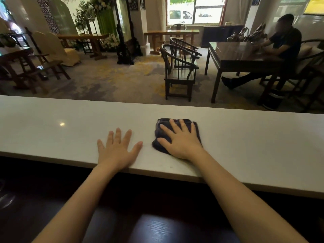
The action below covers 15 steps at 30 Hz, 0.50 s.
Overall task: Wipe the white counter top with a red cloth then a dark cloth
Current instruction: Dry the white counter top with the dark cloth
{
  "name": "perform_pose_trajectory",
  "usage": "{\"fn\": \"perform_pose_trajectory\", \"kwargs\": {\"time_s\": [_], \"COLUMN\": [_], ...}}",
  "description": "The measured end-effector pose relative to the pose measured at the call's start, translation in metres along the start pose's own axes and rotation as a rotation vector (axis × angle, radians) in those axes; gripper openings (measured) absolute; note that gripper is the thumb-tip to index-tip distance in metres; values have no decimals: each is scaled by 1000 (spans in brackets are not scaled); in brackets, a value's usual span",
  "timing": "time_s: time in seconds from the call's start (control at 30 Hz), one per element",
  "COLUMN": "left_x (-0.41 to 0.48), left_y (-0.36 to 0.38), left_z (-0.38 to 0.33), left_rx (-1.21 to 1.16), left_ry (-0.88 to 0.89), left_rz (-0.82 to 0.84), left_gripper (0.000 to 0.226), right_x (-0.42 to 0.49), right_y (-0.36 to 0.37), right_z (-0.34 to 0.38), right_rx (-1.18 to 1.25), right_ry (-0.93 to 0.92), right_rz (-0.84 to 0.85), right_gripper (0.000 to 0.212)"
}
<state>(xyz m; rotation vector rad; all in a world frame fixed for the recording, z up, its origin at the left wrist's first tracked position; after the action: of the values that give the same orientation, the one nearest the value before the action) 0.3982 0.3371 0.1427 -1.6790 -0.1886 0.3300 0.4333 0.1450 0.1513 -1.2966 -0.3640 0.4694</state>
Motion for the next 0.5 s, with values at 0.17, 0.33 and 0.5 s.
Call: {"fn": "perform_pose_trajectory", "kwargs": {"time_s": [0.17,0.33,0.5], "left_x": [0,0,-3], "left_y": [1,1,1], "left_z": [-2,0,0], "left_rx": [21,2,-29], "left_ry": [18,19,49], "left_rz": [-66,-100,-77], "left_gripper": [69,77,79], "right_x": [-12,-66,-116], "right_y": [11,5,-15], "right_z": [56,35,-52], "right_rx": [3,-41,-119], "right_ry": [-90,-23,210], "right_rz": [-36,-102,-101], "right_gripper": [61,60,59]}}
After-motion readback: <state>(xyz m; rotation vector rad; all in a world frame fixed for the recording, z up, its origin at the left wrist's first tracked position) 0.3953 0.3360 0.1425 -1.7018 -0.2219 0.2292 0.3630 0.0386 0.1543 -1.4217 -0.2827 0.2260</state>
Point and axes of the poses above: each hand's wrist, its own x-axis towards the middle knuckle, its own y-axis out of the palm, z = x × y, the point moved 10 cm from there along x, towards the middle knuckle, and after that the axes turned 11 degrees about -y, right-handed, at the moved point
